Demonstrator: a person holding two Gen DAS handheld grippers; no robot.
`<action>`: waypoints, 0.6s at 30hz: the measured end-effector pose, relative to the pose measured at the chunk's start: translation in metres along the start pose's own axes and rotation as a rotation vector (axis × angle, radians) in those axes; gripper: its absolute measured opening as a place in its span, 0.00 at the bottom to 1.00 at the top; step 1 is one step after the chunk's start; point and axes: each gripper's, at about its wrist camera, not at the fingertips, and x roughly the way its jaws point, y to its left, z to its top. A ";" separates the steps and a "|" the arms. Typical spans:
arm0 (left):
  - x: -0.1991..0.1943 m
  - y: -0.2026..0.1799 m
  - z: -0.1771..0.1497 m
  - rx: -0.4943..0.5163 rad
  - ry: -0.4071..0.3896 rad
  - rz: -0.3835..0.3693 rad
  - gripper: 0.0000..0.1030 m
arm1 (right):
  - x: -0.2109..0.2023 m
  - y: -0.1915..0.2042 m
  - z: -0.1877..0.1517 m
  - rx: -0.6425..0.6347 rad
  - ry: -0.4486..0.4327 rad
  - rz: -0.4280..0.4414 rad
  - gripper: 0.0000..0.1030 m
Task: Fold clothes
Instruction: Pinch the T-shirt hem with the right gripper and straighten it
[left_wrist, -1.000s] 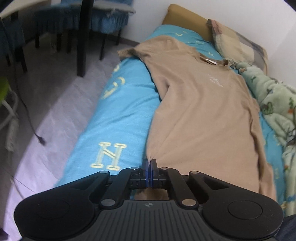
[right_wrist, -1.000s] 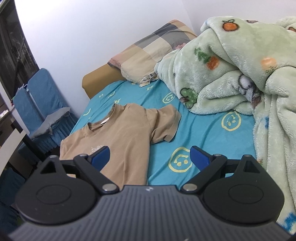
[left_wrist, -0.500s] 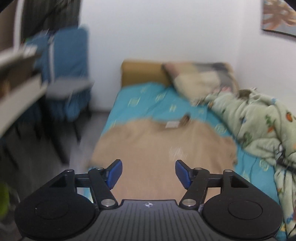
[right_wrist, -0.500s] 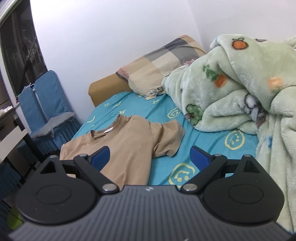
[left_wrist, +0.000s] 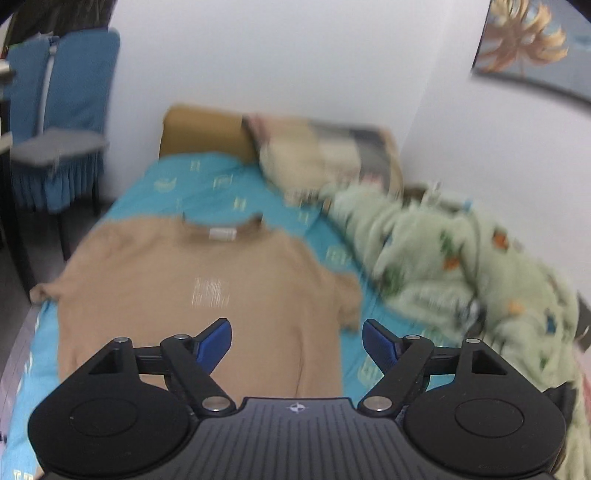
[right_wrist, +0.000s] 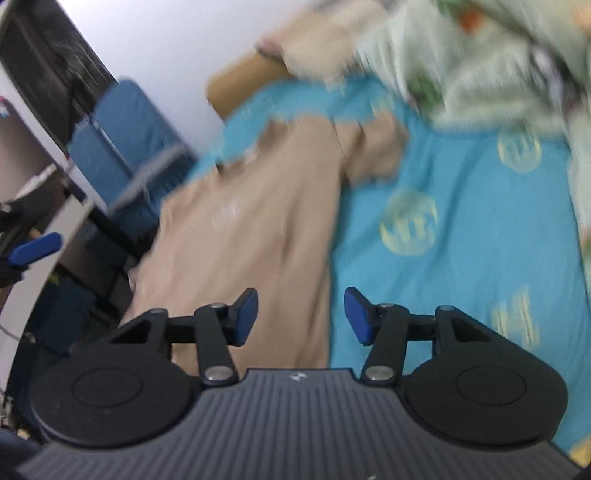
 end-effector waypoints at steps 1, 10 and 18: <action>0.003 0.004 -0.006 0.039 -0.013 0.022 0.78 | 0.001 -0.002 -0.007 0.047 0.055 0.027 0.53; 0.019 0.052 -0.007 -0.024 0.010 0.075 0.78 | 0.017 0.031 -0.055 0.070 0.378 -0.004 0.45; -0.027 0.076 -0.012 -0.046 -0.040 0.074 0.78 | -0.013 0.052 -0.042 -0.055 0.343 -0.177 0.06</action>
